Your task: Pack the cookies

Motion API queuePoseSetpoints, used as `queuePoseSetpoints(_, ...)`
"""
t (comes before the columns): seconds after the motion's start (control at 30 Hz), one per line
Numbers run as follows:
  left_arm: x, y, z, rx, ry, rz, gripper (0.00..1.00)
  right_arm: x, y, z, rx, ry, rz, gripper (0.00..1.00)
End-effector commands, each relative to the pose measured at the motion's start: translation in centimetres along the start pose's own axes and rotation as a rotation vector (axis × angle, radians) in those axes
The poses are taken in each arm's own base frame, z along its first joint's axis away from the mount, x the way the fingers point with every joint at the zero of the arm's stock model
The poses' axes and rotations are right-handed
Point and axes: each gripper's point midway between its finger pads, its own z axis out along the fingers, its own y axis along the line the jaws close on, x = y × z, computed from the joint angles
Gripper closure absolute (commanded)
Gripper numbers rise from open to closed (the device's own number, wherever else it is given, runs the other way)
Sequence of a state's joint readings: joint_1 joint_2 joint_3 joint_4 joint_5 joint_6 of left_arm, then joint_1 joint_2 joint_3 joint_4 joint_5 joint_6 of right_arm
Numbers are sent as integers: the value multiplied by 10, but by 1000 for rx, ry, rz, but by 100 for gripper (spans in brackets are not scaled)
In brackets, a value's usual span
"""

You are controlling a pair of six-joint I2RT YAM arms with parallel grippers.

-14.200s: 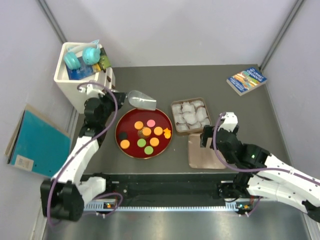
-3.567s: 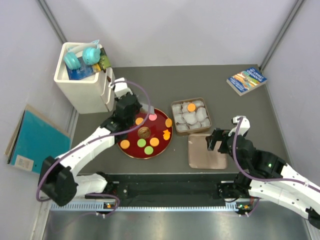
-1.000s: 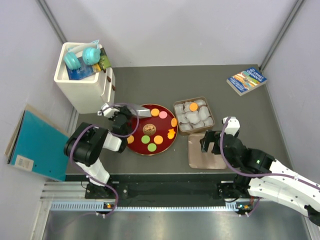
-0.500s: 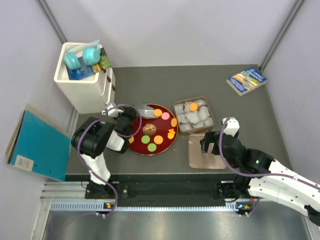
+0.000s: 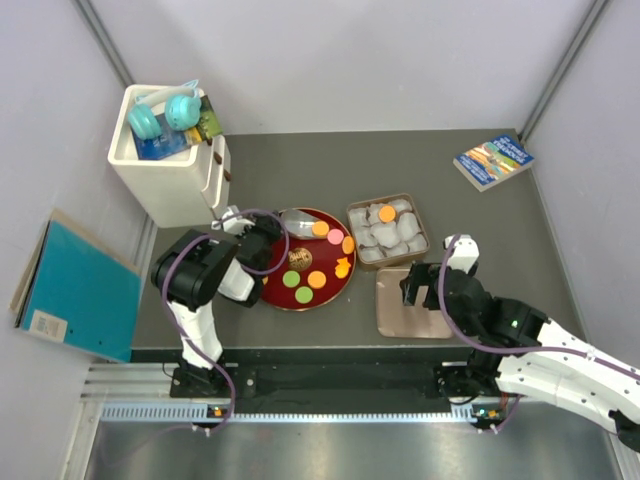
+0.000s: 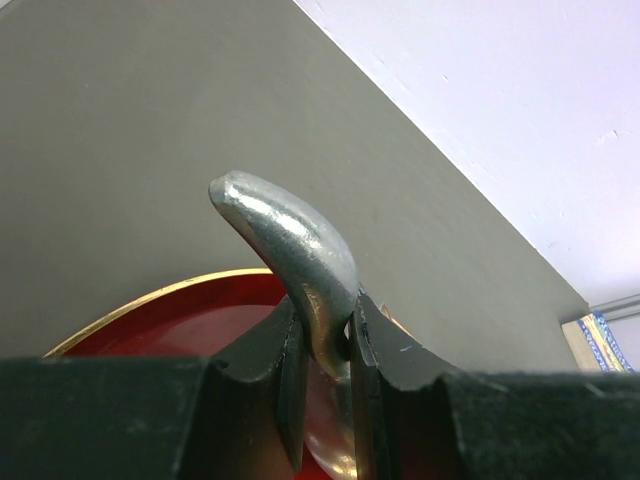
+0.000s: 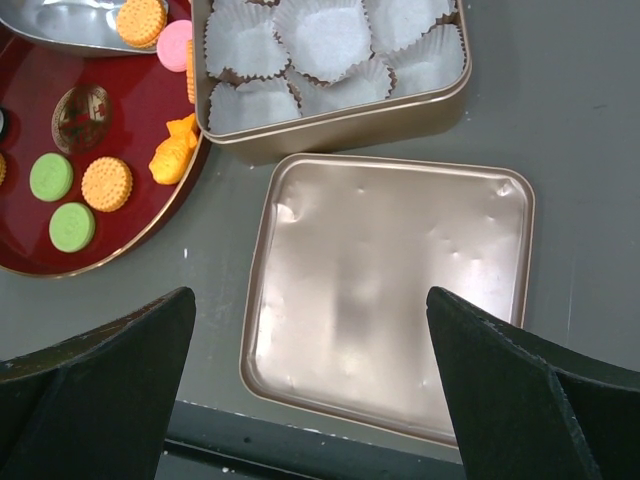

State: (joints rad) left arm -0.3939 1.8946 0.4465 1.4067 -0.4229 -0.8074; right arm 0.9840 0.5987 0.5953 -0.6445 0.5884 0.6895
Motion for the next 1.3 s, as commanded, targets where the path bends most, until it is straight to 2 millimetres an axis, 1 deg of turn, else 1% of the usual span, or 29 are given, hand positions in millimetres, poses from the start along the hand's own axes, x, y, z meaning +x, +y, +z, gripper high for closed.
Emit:
queuePoseSetpoints(0.0,-11,-6,-5,48,-45,6,100,-2,-1,0,3,-11,16,1)
queuePoseSetpoints(0.1,-23,-10,-8,55,-64,14,100,-3,0,-1,1,-13,18,1)
queuePoseSetpoints(0.13,-31,-14,-9,62,-78,13,100,-4,0,-1,0,-14,19,1)
queuePoseSetpoints(0.17,-32,-11,-9,48,-74,35,100,-4,0,-2,-2,-14,20,1)
queuePoseSetpoints(0.2,-36,-12,-10,48,-79,42,100,-4,1,-2,-4,-12,19,1)
queuePoseSetpoints(0.23,-45,-18,-11,59,-93,45,100,-4,1,-2,-3,-13,21,1)
queuePoseSetpoints(0.3,-53,-19,-12,54,-103,62,100,-3,1,-2,-6,-12,24,1)
queuePoseSetpoints(0.33,-62,-25,-13,68,-121,57,100,-3,2,-2,-7,-11,27,2)
queuePoseSetpoints(0.4,-69,-27,-15,68,-122,67,100,-3,2,-2,-11,-11,32,2)
queuePoseSetpoints(0.43,-78,-35,-17,84,-139,61,100,-4,2,-2,-11,-11,32,2)
queuePoseSetpoints(0.47,-81,-41,-18,102,-138,68,100,-5,2,-3,-10,-16,32,2)
queuePoseSetpoints(0.5,-78,-41,-18,95,-110,83,100,-5,1,-4,-10,-16,32,2)
queuePoseSetpoints(0.53,-89,-55,-19,119,-119,76,100,-8,1,-5,-9,-22,34,2)
queuePoseSetpoints(0.57,-90,-62,-19,132,-104,83,100,-11,0,-6,-3,-29,30,2)
queuePoseSetpoints(0.6,-82,-62,-19,125,-50,101,100,-13,-1,-7,-1,-37,31,2)
queuePoseSetpoints(0.63,-93,-80,-20,161,-58,87,100,-16,-1,-9,-4,-45,28,2)
queuePoseSetpoints(0.7,-92,-93,-22,190,-14,73,100,-20,-2,-11,3,-56,27,2)
queuePoseSetpoints(0.73,-95,-102,-23,201,-3,73,100,-23,-2,-12,4,-62,25,2)
queuePoseSetpoints(0.87,-82,-129,-21,222,113,65,100,-26,-3,-14,6,-70,28,2)
queuePoseSetpoints(0.9,-80,-142,-18,251,132,66,100,-28,-3,-15,5,-74,33,2)
queuePoseSetpoints(0.93,-70,-147,-19,256,171,75,100,-27,-3,-15,4,-72,34,2)
queuePoseSetpoints(0.97,-67,-153,-18,265,184,80,100,-28,-3,-16,1,-73,37,2)
queuePoseSetpoints(1.0,-63,-162,-13,274,199,83,100,-28,-3,-16,1,-73,38,2)
queuePoseSetpoints(1.03,-51,-168,-15,284,230,104,100,-29,-3,-17,3,-75,40,2)
queuePoseSetpoints(1.1,-38,-179,-9,298,256,124,100,-30,-4,-17,7,-78,39,2)
queuePoseSetpoints(1.13,-29,-186,-11,313,272,135,100,-29,-5,-17,11,-76,36,2)
queuePoseSetpoints(1.2,-13,-189,-3,310,300,147,100,-31,-6,-18,12,-81,39,2)
queuePoseSetpoints(1.27,-1,-195,-1,320,323,151,100,-30,-7,-19,16,-80,36,2)
